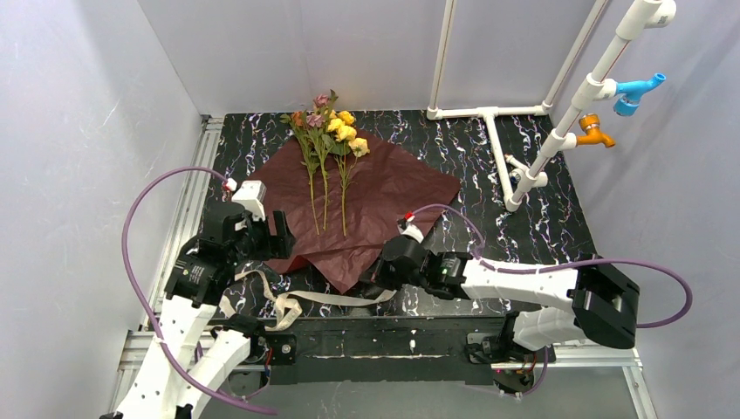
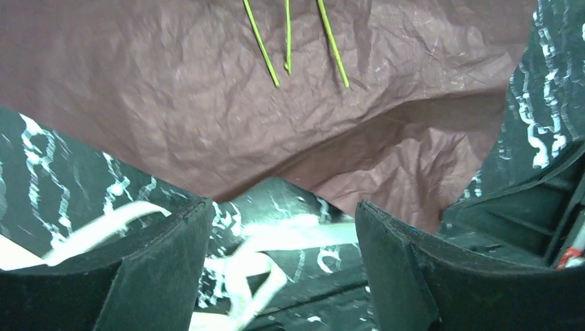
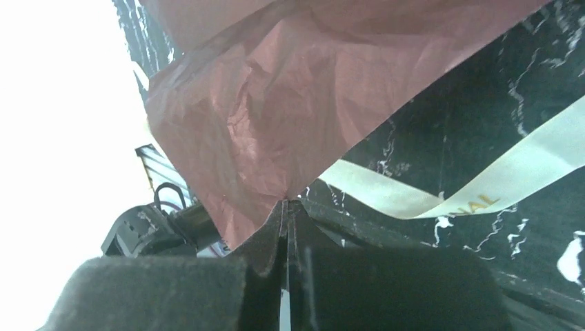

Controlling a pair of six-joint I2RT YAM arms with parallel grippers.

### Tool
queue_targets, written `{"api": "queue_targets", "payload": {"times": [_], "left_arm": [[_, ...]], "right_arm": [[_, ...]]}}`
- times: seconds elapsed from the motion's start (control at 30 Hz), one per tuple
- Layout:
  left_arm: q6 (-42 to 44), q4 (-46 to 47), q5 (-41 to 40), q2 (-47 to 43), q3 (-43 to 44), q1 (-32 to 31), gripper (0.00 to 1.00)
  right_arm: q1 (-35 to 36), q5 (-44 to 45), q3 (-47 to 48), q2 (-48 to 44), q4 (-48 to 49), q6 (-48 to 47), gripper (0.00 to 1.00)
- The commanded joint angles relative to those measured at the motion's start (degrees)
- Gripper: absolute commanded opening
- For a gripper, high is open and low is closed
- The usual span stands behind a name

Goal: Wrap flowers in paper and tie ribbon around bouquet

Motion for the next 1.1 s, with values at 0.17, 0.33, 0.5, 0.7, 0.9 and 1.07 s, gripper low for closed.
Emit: {"api": "queue_targets", "payload": {"times": [0.17,0.33,0.5,0.7,0.9,1.07], "left_arm": [[35.1,4.9,3.2,2.9,1.3,-8.5,0.72],[49.7,2.5,14.5,4.3,-0.9,-8.8,0.79],[53.5,6.6,14.3,8.8,-4.1,-10.6,0.79],[53.8,18.0,17.2,12.1,-8.1,-10.6,0.78],[54.1,24.2,17.1,18.5,-9.0,-10.6,0.72],[54.5,27.2,17.8,24.1,-8.6,-10.7,0.62]], "right_arm": [[-9.8,-2.8,7.4,3.3,-1.8,-5.6,0.01],[-11.8,-5.2,10.0,5.6,-2.1,-6.8,0.01],[-11.9,-6.1,9.8,5.8,-1.0,-6.3,0.01],[-13.8,-6.5,9.8,5.0,-1.6,-6.7,0.01],[-16.2,-7.5,9.6,3.2,-2.9,-7.9,0.01],[-17.1,-8.5,8.9,2.1,-3.7,-8.5,0.01]]}}
